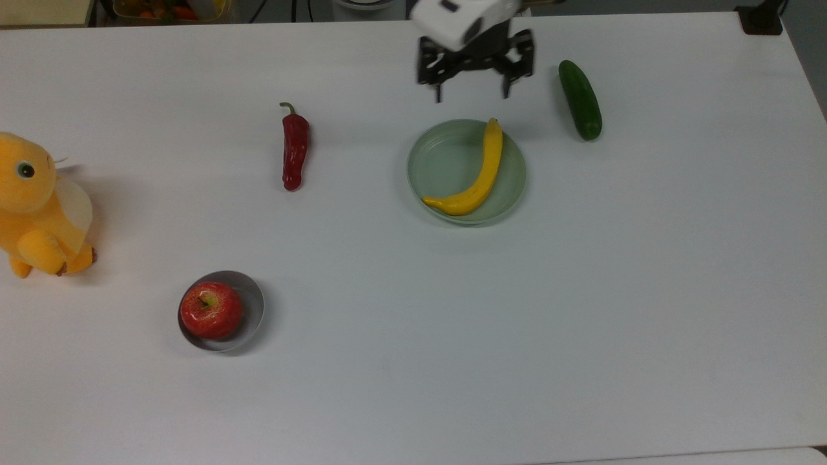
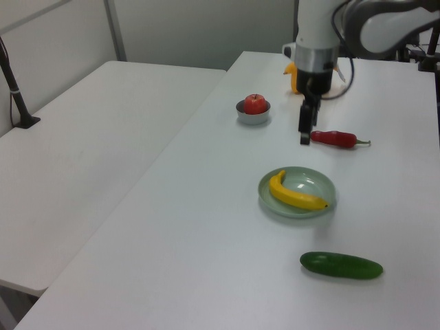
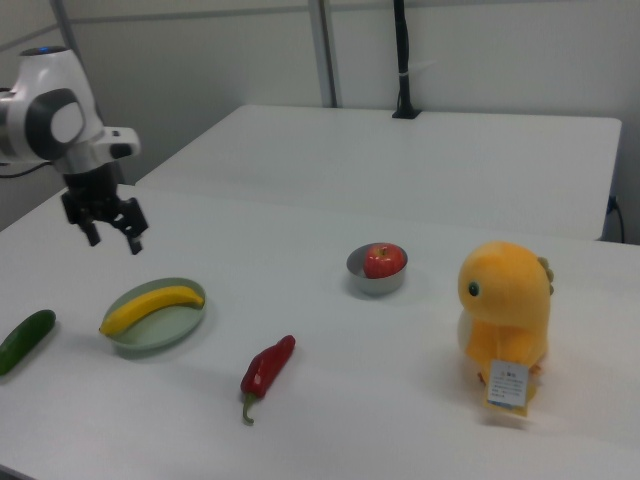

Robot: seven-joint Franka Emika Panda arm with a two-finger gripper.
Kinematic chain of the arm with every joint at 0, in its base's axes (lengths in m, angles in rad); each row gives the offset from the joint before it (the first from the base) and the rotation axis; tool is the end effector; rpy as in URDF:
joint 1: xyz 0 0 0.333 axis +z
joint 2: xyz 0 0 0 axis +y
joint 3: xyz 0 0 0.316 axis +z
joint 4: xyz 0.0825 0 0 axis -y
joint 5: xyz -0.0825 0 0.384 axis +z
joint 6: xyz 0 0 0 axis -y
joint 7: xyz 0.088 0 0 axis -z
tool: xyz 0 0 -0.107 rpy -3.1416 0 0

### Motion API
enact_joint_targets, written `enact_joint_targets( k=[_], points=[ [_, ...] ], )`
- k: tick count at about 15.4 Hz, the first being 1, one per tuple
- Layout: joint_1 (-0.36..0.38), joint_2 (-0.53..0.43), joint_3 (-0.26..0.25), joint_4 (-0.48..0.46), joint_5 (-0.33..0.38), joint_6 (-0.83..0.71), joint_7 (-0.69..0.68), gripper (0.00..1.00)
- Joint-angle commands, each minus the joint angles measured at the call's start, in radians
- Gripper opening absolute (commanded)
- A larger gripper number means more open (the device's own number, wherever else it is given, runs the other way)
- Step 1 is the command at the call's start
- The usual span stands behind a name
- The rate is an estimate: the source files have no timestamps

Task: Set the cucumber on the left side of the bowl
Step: 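Move the open gripper over the green cucumber beside the plate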

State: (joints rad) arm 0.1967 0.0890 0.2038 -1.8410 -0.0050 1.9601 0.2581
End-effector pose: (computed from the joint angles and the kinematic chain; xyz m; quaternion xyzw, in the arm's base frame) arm 0.5443 0.2267 0.4794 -0.9973 -0.0715 -0.0130 0.0115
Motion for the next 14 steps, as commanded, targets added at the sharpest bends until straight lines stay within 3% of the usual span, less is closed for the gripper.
enact_joint_targets(
  k=[1,4,7,10,14],
  points=[
    [0.003,-0.035,0.093,-0.034,0.005,-0.033,0.136,1.0],
    [0.006,-0.034,0.179,-0.066,0.014,-0.027,0.245,1.0],
    [0.018,0.003,0.233,-0.077,0.043,-0.003,0.343,1.0],
    [0.075,0.05,0.236,-0.078,0.043,0.042,0.453,1.0],
    [0.121,0.081,0.238,-0.098,0.039,0.089,0.472,1.0]
  ],
)
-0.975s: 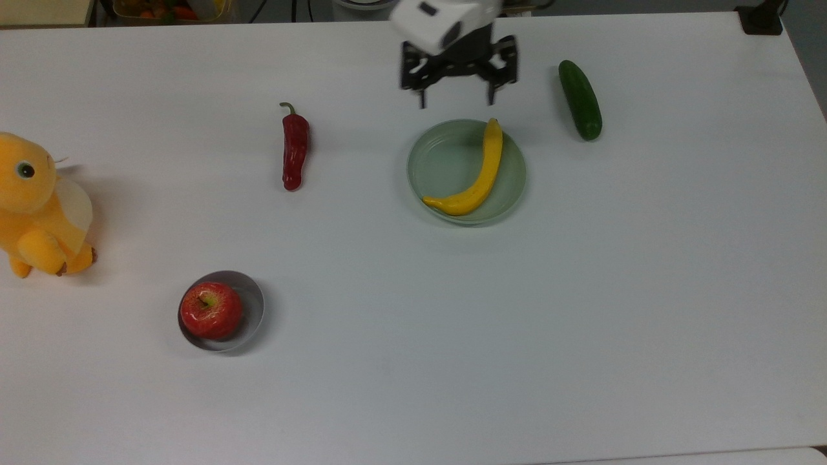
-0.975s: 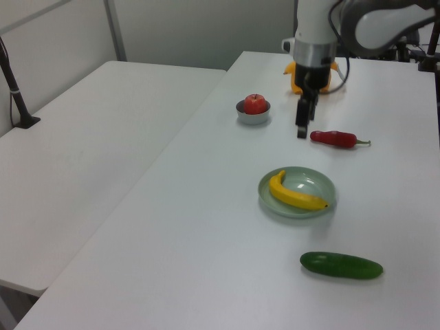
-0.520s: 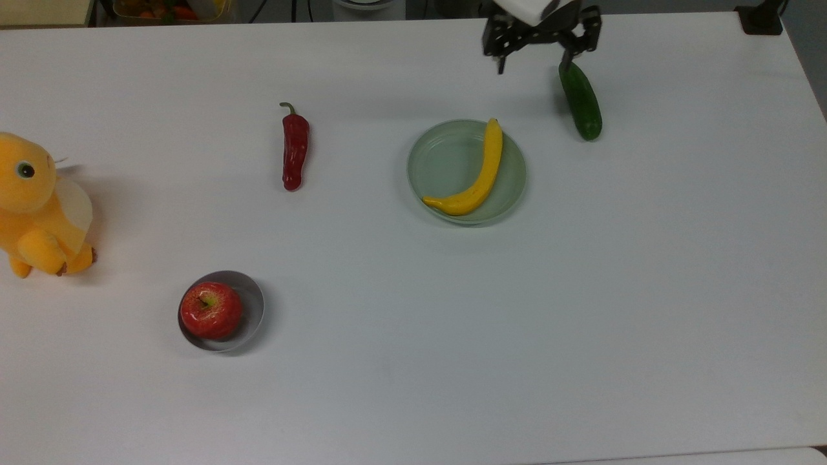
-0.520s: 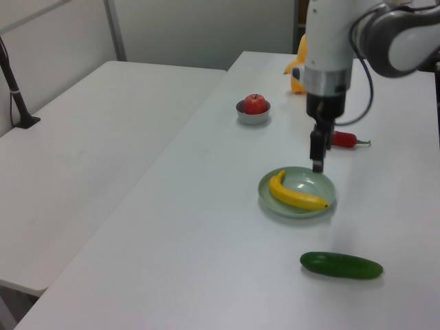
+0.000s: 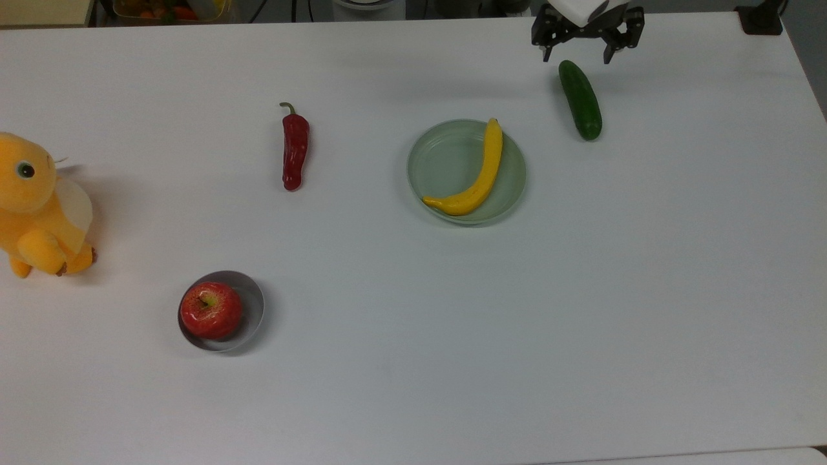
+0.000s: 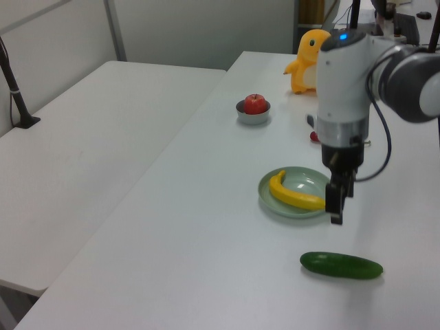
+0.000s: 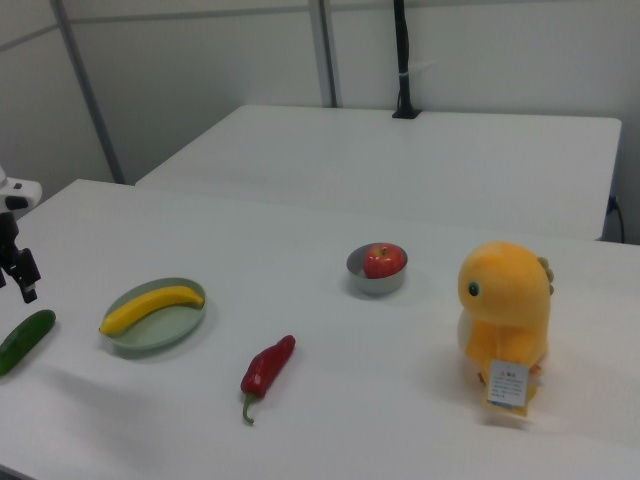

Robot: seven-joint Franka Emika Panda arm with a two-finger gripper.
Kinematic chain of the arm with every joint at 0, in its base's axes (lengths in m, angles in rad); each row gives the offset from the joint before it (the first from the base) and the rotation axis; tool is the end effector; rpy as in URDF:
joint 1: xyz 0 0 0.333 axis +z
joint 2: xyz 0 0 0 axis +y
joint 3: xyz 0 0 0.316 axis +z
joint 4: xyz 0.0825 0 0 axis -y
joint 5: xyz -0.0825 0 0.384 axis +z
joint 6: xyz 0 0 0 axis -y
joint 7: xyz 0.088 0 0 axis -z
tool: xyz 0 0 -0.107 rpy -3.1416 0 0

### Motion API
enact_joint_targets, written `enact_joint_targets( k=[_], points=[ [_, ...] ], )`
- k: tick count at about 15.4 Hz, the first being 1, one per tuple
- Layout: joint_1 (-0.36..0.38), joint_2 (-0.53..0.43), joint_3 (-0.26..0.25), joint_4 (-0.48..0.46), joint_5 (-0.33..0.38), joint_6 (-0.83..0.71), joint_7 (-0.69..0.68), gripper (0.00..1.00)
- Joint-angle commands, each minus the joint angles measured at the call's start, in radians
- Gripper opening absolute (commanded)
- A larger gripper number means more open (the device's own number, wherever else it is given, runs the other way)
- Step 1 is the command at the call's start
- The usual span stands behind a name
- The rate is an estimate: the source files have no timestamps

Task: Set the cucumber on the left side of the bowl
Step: 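Lower the gripper and close it around the green cucumber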

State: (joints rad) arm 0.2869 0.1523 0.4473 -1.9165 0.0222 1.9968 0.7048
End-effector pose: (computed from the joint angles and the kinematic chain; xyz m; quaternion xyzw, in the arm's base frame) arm 0.4390 0.3870 0.4174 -0.9986 -0.0085 0.0498 0.0133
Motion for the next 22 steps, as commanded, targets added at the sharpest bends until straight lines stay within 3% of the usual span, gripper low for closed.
enact_joint_targets(
  k=[1,12,16,17,18,19,22],
  points=[
    [0.047,0.036,-0.006,-0.021,0.002,0.066,0.025,1.0],
    [0.084,0.173,-0.007,-0.012,-0.106,0.149,0.051,1.0],
    [0.086,0.26,-0.007,0.01,-0.21,0.221,0.062,0.98],
    [0.086,0.265,-0.007,0.01,-0.246,0.227,0.085,0.71],
    [0.086,0.265,-0.007,0.01,-0.27,0.227,0.1,0.28],
    [0.083,0.265,-0.007,0.01,-0.277,0.229,0.114,0.07],
    [0.078,0.26,-0.007,0.011,-0.284,0.227,0.119,0.0]
  ],
)
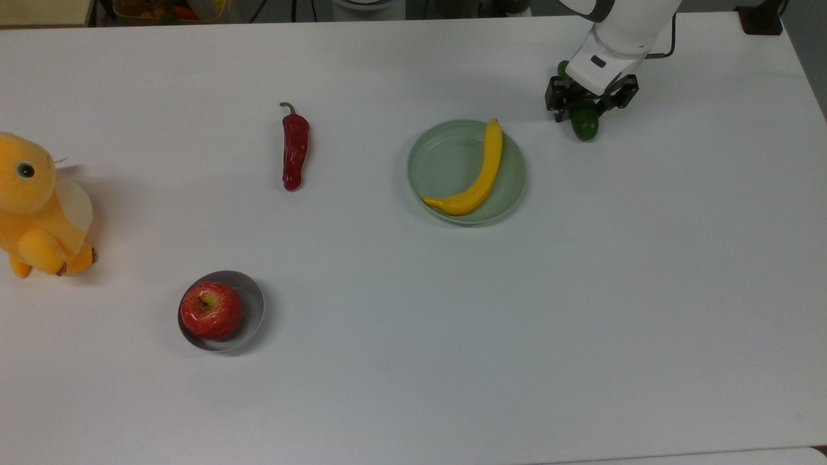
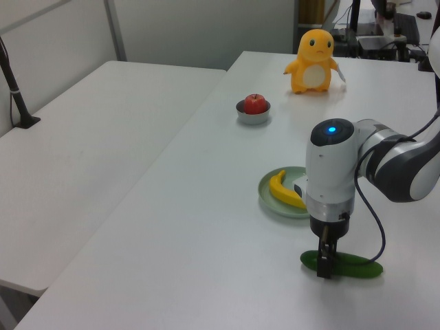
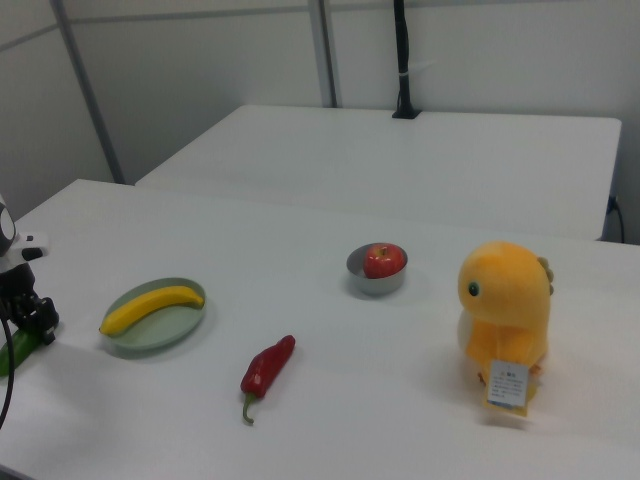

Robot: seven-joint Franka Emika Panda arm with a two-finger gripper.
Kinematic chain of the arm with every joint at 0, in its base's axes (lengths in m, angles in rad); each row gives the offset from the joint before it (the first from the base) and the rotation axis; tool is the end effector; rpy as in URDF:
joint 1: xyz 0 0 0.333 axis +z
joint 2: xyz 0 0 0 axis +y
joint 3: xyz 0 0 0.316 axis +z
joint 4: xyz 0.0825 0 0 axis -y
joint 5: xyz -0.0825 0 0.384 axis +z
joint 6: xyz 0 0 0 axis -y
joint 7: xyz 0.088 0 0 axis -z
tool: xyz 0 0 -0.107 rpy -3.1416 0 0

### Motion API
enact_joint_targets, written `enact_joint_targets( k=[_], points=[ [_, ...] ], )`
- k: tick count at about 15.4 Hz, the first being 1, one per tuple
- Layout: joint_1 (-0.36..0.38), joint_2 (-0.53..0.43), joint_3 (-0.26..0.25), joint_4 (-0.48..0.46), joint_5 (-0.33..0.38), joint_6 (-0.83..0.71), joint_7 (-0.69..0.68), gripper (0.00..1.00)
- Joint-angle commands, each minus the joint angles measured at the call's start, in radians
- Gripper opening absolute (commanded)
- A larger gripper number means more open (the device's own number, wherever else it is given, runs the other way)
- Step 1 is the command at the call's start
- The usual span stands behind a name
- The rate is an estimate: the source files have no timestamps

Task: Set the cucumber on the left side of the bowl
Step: 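Lower the gripper and close it around the green cucumber, then lift the cucumber and carry it over the banana plate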

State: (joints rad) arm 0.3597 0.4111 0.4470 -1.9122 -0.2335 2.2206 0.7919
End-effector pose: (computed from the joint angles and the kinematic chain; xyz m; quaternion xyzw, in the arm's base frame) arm 0.4423 0.4310 0.2945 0.9974 0.0670 -0.0159 0.0214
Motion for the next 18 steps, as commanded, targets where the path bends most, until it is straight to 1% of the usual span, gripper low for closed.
enact_joint_targets(
  k=[1,5,8,11,13,16,18],
  points=[
    [0.004,0.002,-0.007,0.012,-0.029,0.002,0.032,0.0],
    [-0.001,-0.001,-0.011,0.029,-0.03,-0.002,0.03,0.0],
    [-0.025,-0.008,-0.016,0.051,-0.052,-0.007,0.03,0.0],
    [-0.056,-0.046,-0.027,0.065,-0.055,-0.009,0.026,0.0],
    [-0.08,-0.072,-0.045,0.073,-0.079,-0.009,0.02,0.0],
    [-0.104,-0.074,-0.079,0.134,-0.079,-0.012,0.018,0.0],
    [-0.111,-0.086,-0.094,0.147,-0.079,-0.012,0.018,0.0]
  ],
)
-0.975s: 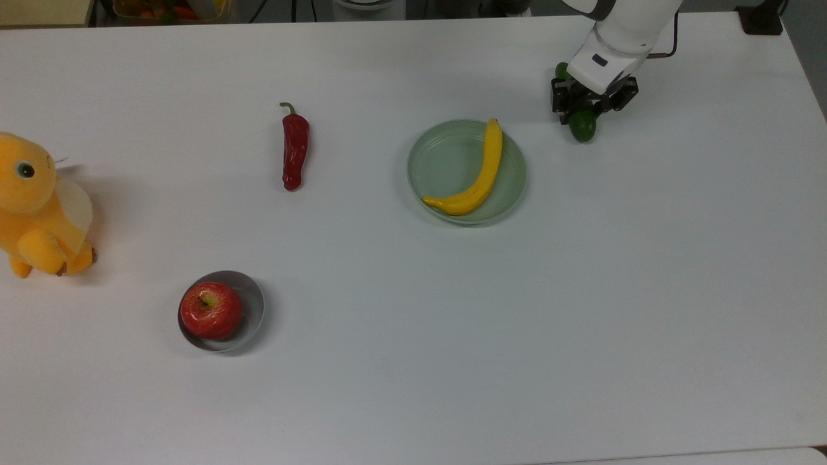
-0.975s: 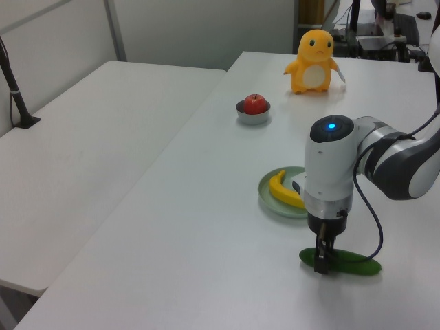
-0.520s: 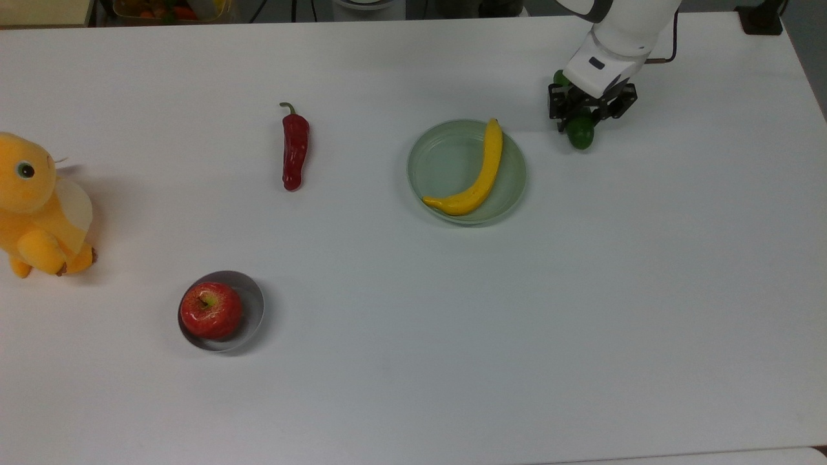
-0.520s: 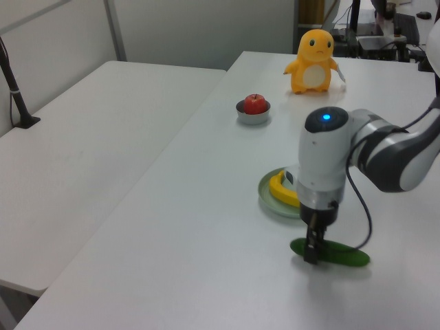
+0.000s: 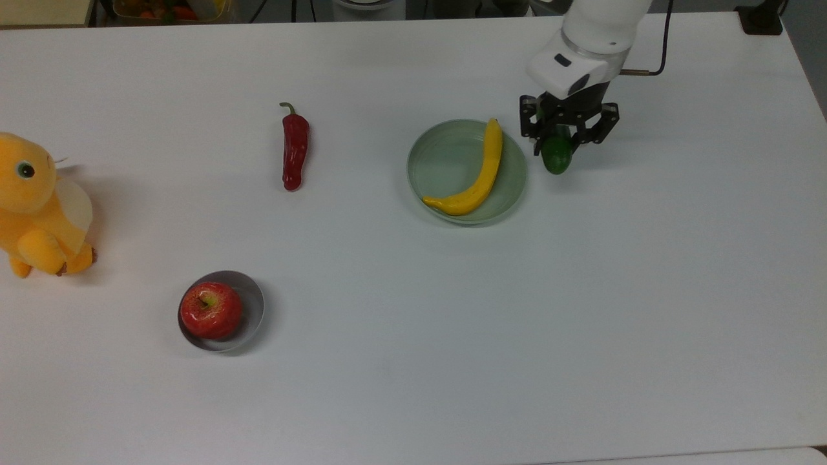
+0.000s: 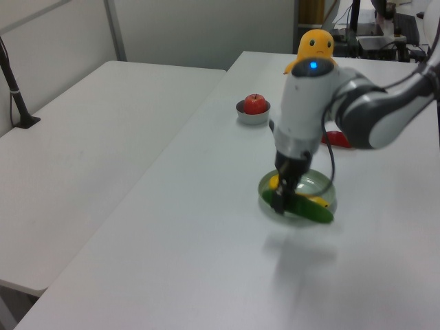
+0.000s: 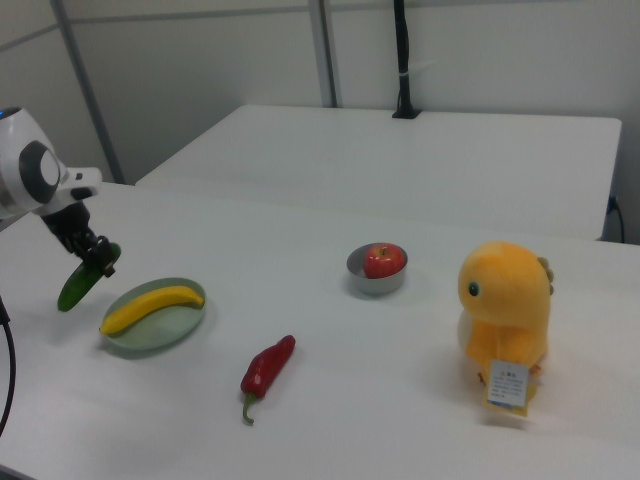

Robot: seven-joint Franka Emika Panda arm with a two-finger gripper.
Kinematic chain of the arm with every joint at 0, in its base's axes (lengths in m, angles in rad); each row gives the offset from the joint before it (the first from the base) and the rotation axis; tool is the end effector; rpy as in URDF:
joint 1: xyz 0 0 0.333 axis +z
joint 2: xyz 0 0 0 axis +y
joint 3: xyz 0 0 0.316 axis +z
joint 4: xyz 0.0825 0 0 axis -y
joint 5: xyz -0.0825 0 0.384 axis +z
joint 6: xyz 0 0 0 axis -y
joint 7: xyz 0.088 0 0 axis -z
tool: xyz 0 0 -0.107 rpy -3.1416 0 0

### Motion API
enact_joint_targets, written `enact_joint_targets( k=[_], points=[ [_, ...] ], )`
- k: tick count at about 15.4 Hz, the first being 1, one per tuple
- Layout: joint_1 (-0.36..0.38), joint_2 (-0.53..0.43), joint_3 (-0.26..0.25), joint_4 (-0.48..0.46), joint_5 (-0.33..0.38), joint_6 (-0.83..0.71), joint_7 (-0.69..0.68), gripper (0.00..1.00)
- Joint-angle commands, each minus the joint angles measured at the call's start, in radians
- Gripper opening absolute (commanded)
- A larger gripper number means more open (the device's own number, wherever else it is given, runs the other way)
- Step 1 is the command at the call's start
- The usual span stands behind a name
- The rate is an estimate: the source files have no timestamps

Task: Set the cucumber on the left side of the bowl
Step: 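Lift the cucumber and carry it over the banana plate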

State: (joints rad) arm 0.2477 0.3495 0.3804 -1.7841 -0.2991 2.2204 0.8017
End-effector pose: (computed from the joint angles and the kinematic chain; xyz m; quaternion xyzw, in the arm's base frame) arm 0.5439 0.3585 0.3823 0.9963 -0.0170 0.0844 0.0074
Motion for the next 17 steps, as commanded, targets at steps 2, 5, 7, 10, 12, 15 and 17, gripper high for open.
enact_joint_targets(
  k=[2,5,7,10,12,15,17],
  points=[
    [-0.002,-0.033,-0.044,0.023,-0.012,-0.012,0.008,0.0],
    [-0.019,-0.047,-0.048,0.023,-0.012,-0.012,0.004,0.0],
    [-0.024,-0.049,-0.051,0.023,-0.011,-0.012,-0.006,0.0],
    [-0.028,-0.05,-0.051,0.023,-0.011,-0.012,-0.006,0.0],
    [-0.041,-0.057,-0.055,0.023,-0.011,-0.013,-0.009,0.0],
    [-0.041,-0.058,-0.08,0.023,-0.009,-0.012,-0.042,0.0],
    [-0.042,-0.058,-0.08,0.023,-0.008,-0.01,-0.042,0.0]
  ],
)
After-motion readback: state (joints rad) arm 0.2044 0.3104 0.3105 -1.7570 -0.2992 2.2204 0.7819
